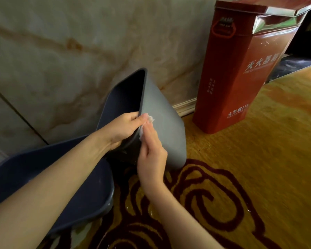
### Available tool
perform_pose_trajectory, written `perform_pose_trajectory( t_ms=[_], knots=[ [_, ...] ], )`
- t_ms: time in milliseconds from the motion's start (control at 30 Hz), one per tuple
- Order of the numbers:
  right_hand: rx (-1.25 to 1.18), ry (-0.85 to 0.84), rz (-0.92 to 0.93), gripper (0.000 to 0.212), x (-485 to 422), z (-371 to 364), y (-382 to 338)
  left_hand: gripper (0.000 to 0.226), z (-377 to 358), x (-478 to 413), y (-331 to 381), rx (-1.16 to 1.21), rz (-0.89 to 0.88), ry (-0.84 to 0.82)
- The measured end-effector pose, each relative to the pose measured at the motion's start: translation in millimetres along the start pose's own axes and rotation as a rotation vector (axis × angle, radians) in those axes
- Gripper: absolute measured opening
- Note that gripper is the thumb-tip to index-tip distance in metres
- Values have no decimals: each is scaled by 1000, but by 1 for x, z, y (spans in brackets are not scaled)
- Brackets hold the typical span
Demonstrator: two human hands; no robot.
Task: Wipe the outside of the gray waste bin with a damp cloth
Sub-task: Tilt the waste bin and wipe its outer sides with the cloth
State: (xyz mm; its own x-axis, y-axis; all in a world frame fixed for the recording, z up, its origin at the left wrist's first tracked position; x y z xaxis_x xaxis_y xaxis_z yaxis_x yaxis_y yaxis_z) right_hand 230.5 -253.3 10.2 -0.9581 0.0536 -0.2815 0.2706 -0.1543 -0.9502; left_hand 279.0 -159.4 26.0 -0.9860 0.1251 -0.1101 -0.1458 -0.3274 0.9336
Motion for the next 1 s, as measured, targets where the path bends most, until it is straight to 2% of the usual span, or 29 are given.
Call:
perform_pose_trajectory(
  t_ms=[133, 267, 333, 400, 467, 600, 800, 900, 1000],
  knots=[
    [47, 97, 42, 51, 9, 6, 3, 31, -7, -3, 4, -9, 32, -31],
    [52, 109, 87, 51, -13, 26, 2, 51, -11, 10, -1, 45, 27, -224],
    [38, 118, 49, 48, -28, 40, 6, 67, -3, 27, -15, -238, 50, -402],
    [37, 118, 29, 40, -40, 50, 9, 48, 5, 39, -27, -475, 10, -493],
    [39, 101, 21, 37, -49, 56, 10, 31, 6, 39, -27, -468, -58, -403],
    [-76, 110, -104, 37, -61, 62, 30, 28, -3, 27, -9, -483, -211, -242],
    [-46, 289, -150, 39, -36, 63, 44, 27, -5, 17, -2, -361, -204, -108],
    [-2, 295, -104, 41, -36, 54, 37, 33, -2, 18, -1, -279, -191, -48],
    [35, 280, -80, 41, -41, 55, 45, 29, 1, 21, 3, -158, -178, 15]
  ],
)
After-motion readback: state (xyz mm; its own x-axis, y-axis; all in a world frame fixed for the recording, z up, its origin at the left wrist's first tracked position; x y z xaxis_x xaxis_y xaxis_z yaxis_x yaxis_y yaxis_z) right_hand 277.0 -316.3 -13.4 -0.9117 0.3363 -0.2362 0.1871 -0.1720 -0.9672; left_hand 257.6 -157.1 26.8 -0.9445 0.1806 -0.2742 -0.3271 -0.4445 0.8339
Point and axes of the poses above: each hand's wrist, its own x-axis away from the middle knuckle, its own z-axis out of the back of the hand, y = z × x, the point moved 10 cm from there along -x, towards the middle knuckle, and after that the axes turned 13 degrees about -z, right-handed, at the moved point
